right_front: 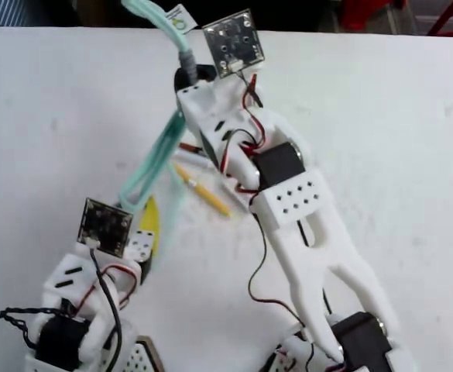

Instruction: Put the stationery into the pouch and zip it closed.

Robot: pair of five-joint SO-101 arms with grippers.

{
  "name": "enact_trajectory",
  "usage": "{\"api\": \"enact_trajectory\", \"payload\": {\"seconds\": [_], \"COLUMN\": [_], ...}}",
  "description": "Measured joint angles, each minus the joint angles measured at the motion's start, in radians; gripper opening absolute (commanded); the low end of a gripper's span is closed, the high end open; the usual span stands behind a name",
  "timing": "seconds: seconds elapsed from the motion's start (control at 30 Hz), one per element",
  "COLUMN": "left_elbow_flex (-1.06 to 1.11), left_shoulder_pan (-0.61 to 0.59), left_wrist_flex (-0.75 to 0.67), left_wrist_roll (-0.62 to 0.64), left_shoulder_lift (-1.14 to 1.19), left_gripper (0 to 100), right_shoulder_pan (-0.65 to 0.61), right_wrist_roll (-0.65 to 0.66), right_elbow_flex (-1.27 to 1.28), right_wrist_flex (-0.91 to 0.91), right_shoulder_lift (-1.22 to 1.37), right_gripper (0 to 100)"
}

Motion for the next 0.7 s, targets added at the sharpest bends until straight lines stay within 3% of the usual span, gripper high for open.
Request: {"api": "enact_trajectory", "payload": {"seconds": [0.43, 0.57, 0.7], "left_elbow_flex": [0.000, 0.000, 0.000], "left_shoulder_pan": [0.000, 0.000, 0.000], "left_wrist_flex": [0.000, 0.000, 0.000], "left_wrist_roll": [-0.017, -0.017, -0.017], "left_shoulder_lift": [0.000, 0.000, -0.002], "left_gripper": [2, 5, 19], "right_shoulder_pan": [0.000, 0.000, -0.008], "right_wrist_roll": [0.000, 0.000, 0.000], "right_elbow_flex": [-0.038, -0.060, -0.114], "right_wrist_flex": [-0.002, 0.054, 0.190], "right_shoulder_lift": [0.006, 0.006, -0.020], "right_gripper": [3.2, 22.8, 37.2]}}
